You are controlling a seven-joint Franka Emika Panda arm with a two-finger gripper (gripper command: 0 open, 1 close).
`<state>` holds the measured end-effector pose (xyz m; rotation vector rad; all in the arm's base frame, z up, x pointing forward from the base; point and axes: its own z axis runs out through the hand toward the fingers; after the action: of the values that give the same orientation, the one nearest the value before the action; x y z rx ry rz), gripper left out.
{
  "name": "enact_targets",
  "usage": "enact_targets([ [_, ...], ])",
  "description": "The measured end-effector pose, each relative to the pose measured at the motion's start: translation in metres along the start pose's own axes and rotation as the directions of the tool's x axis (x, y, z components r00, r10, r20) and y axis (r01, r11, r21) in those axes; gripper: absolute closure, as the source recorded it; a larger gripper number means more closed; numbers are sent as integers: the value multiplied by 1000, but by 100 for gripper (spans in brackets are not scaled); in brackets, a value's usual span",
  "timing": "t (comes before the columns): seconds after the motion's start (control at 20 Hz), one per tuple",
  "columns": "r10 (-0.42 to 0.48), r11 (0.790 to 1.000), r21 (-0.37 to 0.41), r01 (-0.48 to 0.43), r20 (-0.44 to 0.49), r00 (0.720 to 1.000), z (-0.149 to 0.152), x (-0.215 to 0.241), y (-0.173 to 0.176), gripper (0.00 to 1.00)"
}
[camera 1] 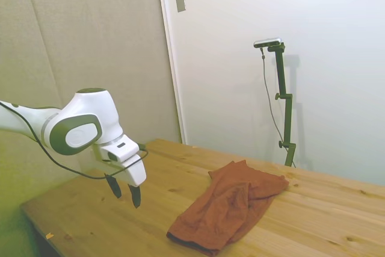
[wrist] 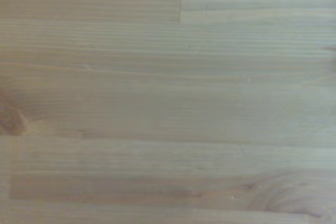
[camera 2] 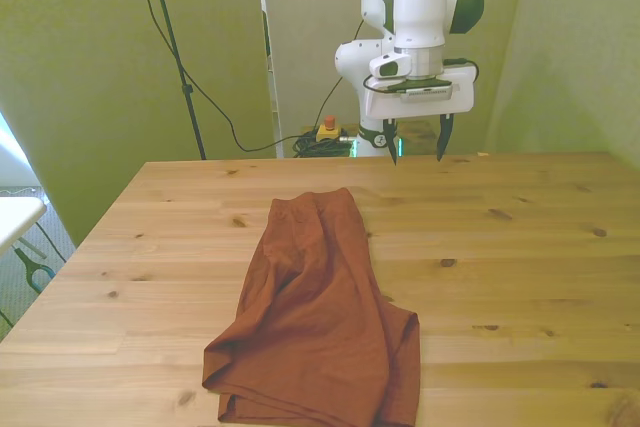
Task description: Unfold the shorts
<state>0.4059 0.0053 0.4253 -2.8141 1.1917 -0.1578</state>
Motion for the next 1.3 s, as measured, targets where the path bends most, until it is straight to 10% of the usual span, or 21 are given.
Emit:
enact_targets([
  [0.3, 52, 999, 7, -52, -37, 998, -15, 27, 13, 0],
  [0.6, 228, 973, 57, -225, -43, 973, -32, 149, 106, 0],
  [1.25, 320, 923, 131, -362, 261, 911, 53, 266, 204, 0],
  [1.3, 309, 924, 139, -356, 277, 910, 55, 267, 203, 100],
])
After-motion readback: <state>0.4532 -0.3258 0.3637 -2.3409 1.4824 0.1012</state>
